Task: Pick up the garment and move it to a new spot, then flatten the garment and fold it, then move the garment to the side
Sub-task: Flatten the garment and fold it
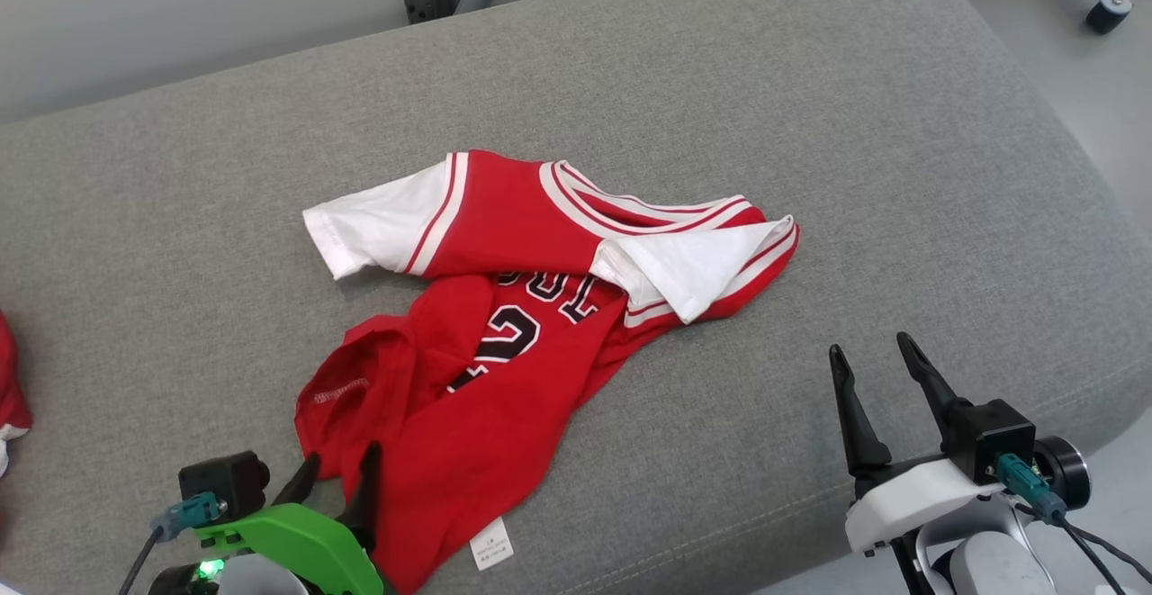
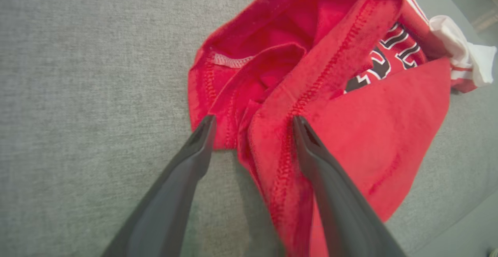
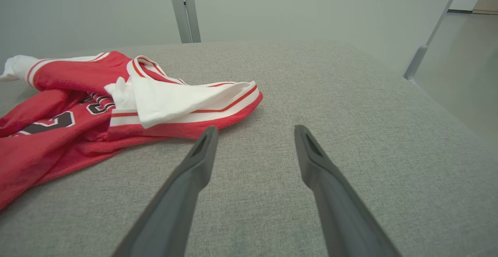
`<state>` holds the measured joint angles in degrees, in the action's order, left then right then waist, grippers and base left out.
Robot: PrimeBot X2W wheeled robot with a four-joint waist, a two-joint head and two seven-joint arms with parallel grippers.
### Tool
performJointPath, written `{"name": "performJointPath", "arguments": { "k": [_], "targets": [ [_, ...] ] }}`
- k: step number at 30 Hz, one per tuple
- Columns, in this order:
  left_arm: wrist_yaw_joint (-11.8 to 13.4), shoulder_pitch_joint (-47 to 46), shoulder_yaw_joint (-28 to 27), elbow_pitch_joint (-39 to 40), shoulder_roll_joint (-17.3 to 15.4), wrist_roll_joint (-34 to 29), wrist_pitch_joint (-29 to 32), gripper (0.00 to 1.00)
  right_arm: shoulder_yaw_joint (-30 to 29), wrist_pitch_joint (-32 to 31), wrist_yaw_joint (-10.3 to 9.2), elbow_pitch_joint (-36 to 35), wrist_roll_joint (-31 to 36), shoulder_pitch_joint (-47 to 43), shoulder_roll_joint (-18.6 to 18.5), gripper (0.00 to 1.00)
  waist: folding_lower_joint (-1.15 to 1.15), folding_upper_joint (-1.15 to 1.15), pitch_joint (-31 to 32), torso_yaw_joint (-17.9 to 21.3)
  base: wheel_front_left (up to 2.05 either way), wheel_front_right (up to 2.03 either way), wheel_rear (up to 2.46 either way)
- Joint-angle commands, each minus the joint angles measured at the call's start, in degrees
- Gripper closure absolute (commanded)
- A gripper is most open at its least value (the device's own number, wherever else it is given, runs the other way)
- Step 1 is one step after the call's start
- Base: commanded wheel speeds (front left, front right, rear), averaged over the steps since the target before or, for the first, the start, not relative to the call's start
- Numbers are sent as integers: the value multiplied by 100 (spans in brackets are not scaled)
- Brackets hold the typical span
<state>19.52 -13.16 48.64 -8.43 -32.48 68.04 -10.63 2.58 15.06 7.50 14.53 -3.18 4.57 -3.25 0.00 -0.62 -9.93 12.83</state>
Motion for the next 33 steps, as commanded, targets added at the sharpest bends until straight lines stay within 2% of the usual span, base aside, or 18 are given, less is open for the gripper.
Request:
{"name": "performJointPath", "arguments": {
  "k": [1, 7, 8, 9, 10, 13, 22, 27, 31, 32, 33],
  "targets": [
    [9, 15, -22, -106, -7, 29, -18, 0, -10, 18, -2, 2, -21, -4, 2, 0, 0, 62, -12, 28, 0, 0, 0],
    [-286, 54, 6, -666, 164, 246, 150, 0, -26, 18, -2, -13, -8, 51, 11, 0, 0, 62, -28, 87, 0, 0, 0],
    [-338, 57, 33, -725, 213, 270, 185, 20, -33, 18, -2, -13, -4, 49, 13, 0, 0, 62, -27, 89, 0, 0, 0],
    [-406, 59, 33, -785, 269, 332, 191, 53, -37, 18, -2, -14, -2, 46, 13, 0, 0, 62, -30, 90, 0, 0, 0],
    [-486, 45, 67, -833, 308, 330, 219, 100, -37, 18, -2, -13, -3, 47, 15, 0, 0, 62, -34, 92, 0, 0, 0],
    [-682, -90, 65, -959, 370, 270, 115, 100, -46, 18, -2, -16, -17, 62, 18, 0, 0, 62, -55, 85, 0, 0, 0],
    [-836, -826, -460, -1423, 237, 43, -305, 100, -52, 18, -2, -16, -5, 124, 26, 0, 0, 62, -97, 14, 0, 0, 0],
    [-910, -1075, -500, -1720, 188, 83, -150, 100, -6, 18, -2, 11, 2, 163, 27, 0, 0, 62, -86, 48, 0, 0, 0],
    [-874, -1189, -522, -2034, 167, 135, 0, 100, 1, 18, -2, 0, 0, 147, 28, 0, 0, 62, -73, 92, 0, 0, 0],
    [-894, -1194, -520, -2114, 192, 171, 39, 86, -2, 18, -2, -3, 6, 121, 28, 0, 0, 62, -63, 97, 0, 0, 0],
    [-925, -1189, -538, -2175, 218, 209, 52, 62, -1, 18, -2, -1, 15, 94, 29, 0, 0, 62, -52, 105, 0, 0, 0]
  ]
}}
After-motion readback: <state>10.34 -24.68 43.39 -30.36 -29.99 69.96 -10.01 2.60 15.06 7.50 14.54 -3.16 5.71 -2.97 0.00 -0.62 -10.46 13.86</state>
